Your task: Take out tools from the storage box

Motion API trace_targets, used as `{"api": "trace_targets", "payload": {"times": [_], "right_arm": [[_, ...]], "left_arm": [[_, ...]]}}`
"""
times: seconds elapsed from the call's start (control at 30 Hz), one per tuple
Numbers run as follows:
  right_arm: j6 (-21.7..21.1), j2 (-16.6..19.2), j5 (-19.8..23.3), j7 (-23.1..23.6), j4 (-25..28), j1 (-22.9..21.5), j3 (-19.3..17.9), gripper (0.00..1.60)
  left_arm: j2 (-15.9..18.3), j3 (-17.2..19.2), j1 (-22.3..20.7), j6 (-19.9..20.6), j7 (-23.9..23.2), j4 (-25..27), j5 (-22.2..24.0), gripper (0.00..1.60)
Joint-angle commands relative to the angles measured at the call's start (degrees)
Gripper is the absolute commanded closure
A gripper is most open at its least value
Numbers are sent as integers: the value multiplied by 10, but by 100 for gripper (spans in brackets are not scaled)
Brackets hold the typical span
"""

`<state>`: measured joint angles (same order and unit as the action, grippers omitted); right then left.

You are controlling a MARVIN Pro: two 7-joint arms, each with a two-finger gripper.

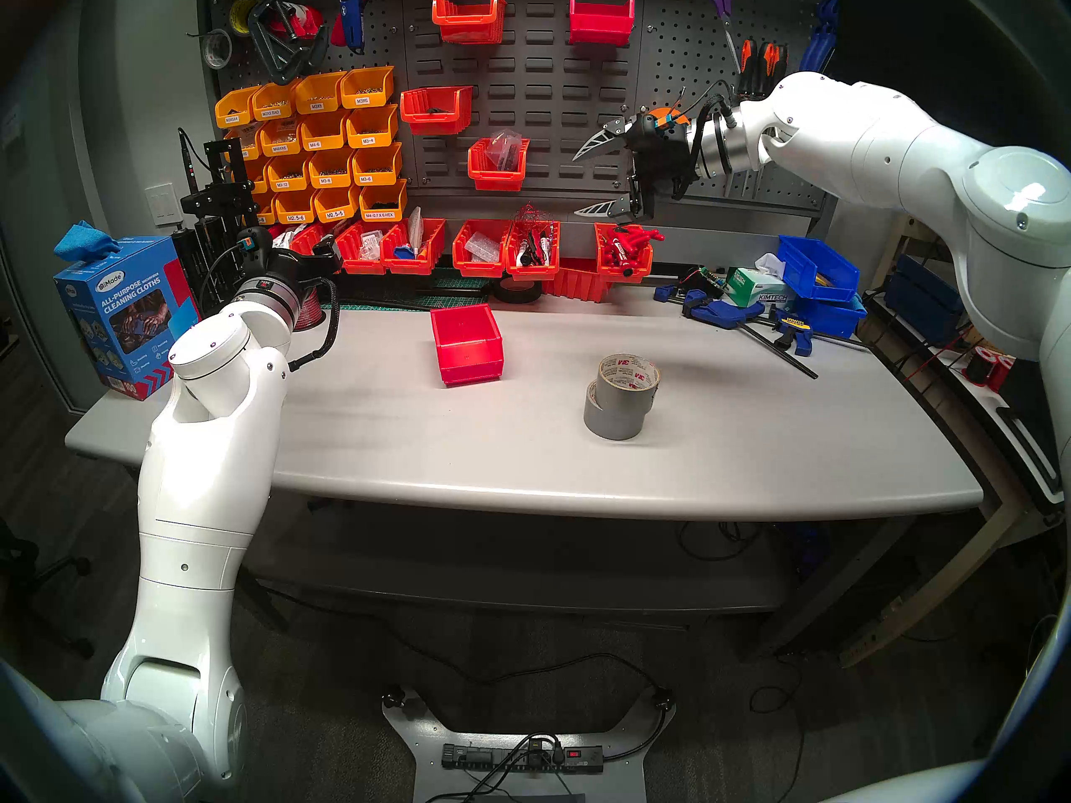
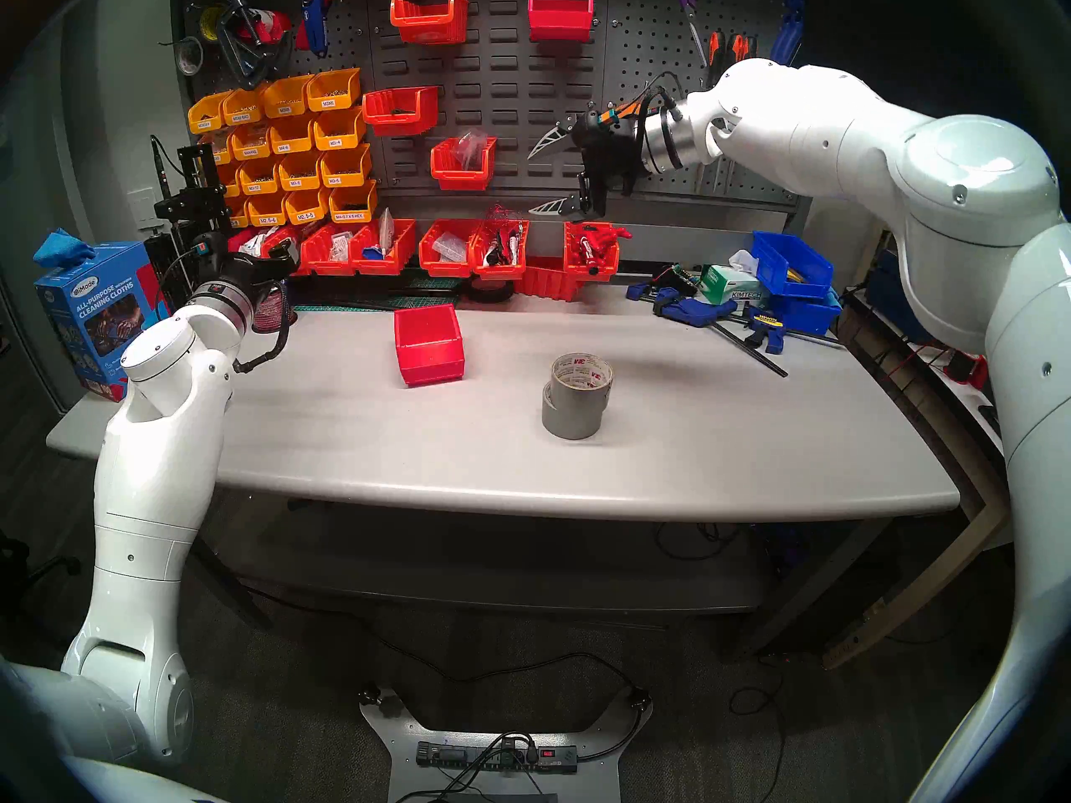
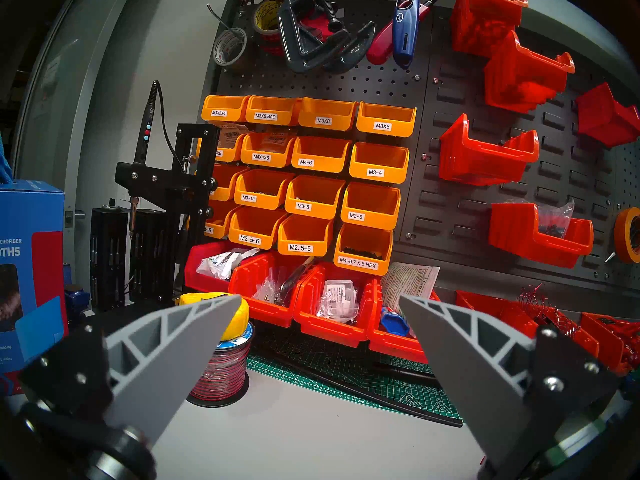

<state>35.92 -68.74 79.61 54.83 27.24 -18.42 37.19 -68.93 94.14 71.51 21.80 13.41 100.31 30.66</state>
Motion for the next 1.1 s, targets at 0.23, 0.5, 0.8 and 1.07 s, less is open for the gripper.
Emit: {"api": "trace_targets", "payload": {"times": [0.23, 0.5, 0.8, 1.07], "right_arm": [[42, 34, 84, -139, -32, 82, -68, 0], [82, 29, 86, -208, -31, 100, -74, 0], [113, 25, 73, -285, -23, 108, -65, 0], [130, 29, 52, -344, -5, 107, -53, 0]], "left_arm": [[0, 1, -8, -3, 1, 7, 0, 0], [-10, -11, -10, 0, -8, 26, 9, 0], [-36, -54, 36, 75, -2, 115, 41, 0], [-54, -98, 87, 129, 55, 144, 26, 0]]}}
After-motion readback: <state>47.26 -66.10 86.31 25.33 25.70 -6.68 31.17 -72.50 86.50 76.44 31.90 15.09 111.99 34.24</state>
